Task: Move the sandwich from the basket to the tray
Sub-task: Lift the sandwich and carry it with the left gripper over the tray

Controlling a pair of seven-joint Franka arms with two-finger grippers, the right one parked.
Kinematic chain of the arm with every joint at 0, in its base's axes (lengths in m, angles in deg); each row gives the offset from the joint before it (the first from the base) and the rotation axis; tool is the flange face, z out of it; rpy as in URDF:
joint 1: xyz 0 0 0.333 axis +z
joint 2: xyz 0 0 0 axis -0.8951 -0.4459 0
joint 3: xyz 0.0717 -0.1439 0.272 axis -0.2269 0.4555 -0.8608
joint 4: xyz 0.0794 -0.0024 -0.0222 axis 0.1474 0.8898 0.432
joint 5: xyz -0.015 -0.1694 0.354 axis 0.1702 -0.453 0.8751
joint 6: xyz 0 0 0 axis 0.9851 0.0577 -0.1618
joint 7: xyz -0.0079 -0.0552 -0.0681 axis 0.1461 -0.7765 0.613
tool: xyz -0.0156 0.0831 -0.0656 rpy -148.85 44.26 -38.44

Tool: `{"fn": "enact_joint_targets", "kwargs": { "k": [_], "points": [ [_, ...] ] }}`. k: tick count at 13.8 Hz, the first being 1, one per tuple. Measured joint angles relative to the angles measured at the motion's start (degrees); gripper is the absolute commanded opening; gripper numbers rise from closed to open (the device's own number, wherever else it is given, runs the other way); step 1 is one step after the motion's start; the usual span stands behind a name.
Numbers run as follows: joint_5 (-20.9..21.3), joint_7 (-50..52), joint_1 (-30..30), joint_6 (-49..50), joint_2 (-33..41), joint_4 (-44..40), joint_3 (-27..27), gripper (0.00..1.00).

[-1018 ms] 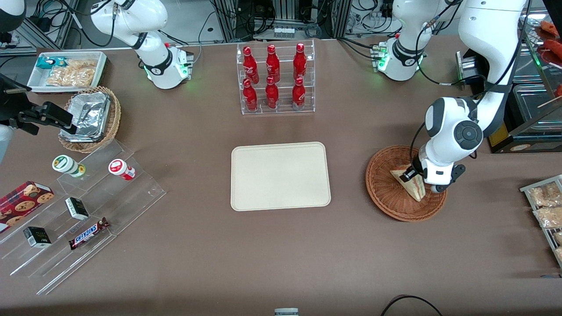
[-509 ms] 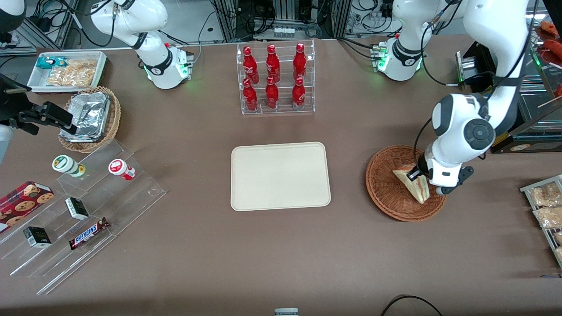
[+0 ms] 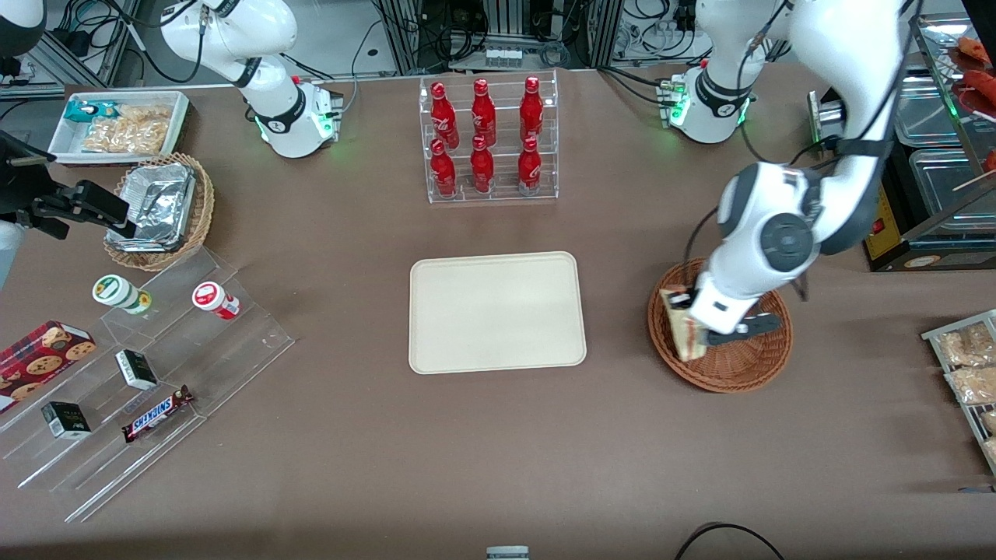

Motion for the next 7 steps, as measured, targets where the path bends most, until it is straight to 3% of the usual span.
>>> {"fn": "enact_joint_targets", "kwargs": {
  "k": [7],
  "points": [
    [0.01, 11.83, -14.37, 1.62, -13.58, -16.69, 0.2, 0.0]
  ]
}}
